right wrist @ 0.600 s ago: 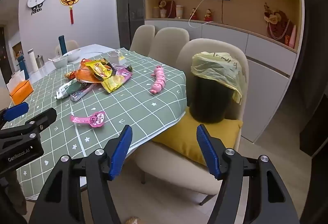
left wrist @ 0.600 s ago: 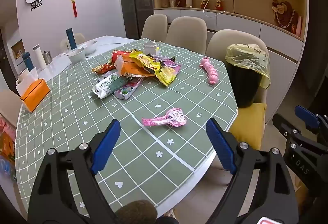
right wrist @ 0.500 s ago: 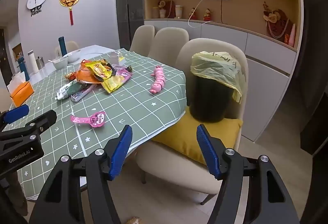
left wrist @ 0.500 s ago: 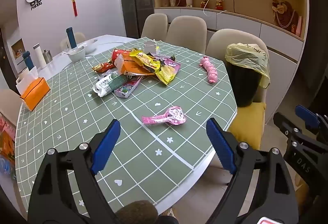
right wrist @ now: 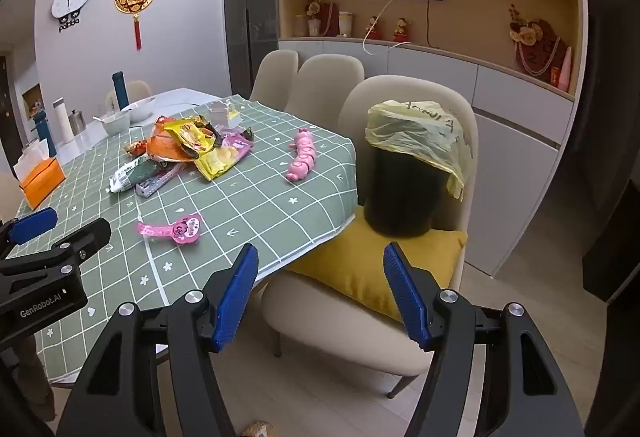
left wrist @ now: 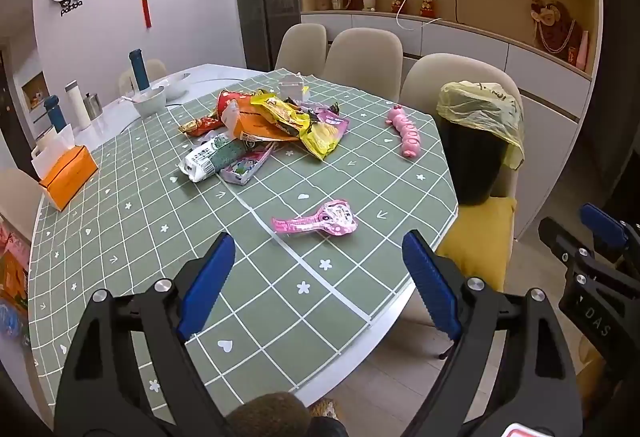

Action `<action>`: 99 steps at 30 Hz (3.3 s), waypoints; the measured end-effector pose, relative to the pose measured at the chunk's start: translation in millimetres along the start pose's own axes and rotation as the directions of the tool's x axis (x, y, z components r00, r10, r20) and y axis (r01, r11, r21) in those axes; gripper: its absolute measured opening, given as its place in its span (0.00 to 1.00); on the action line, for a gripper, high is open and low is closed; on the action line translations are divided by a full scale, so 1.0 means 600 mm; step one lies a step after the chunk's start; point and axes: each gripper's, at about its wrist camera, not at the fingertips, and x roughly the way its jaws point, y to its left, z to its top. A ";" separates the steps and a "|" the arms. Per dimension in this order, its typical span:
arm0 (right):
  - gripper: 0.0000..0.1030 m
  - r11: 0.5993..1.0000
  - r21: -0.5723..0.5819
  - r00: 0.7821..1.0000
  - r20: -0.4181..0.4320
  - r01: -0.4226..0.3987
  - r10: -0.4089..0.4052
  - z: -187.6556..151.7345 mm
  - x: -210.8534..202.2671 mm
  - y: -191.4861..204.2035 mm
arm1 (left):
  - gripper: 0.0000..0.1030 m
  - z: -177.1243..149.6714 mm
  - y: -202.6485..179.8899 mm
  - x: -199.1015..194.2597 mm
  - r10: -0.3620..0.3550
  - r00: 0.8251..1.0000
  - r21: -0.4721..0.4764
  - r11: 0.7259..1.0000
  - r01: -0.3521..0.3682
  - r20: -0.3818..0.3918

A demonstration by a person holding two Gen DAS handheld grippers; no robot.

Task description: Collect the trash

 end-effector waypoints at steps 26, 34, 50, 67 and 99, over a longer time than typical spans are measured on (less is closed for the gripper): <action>0.60 1.000 0.015 1.000 -0.010 0.008 -0.007 0.002 0.004 -0.005 | 0.79 -0.005 0.006 0.019 -0.015 1.000 0.002 1.000 0.015 -0.024; 0.60 1.000 0.016 1.000 -0.010 0.008 -0.008 0.002 0.004 -0.004 | 0.79 -0.004 0.005 0.018 -0.014 1.000 0.002 1.000 0.014 -0.025; 0.60 1.000 0.019 1.000 -0.011 0.008 -0.008 -0.001 0.004 -0.005 | 0.79 -0.004 0.006 0.019 -0.013 1.000 0.000 1.000 0.013 -0.023; 0.60 1.000 0.020 1.000 -0.014 0.009 -0.009 -0.001 0.005 -0.007 | 0.79 -0.004 0.006 0.023 -0.014 1.000 -0.001 1.000 0.014 -0.025; 0.60 0.894 -0.219 0.893 -0.325 -0.390 0.310 0.028 0.262 0.219 | 0.80 0.035 0.292 0.209 -0.034 0.988 -0.214 0.977 0.001 -0.152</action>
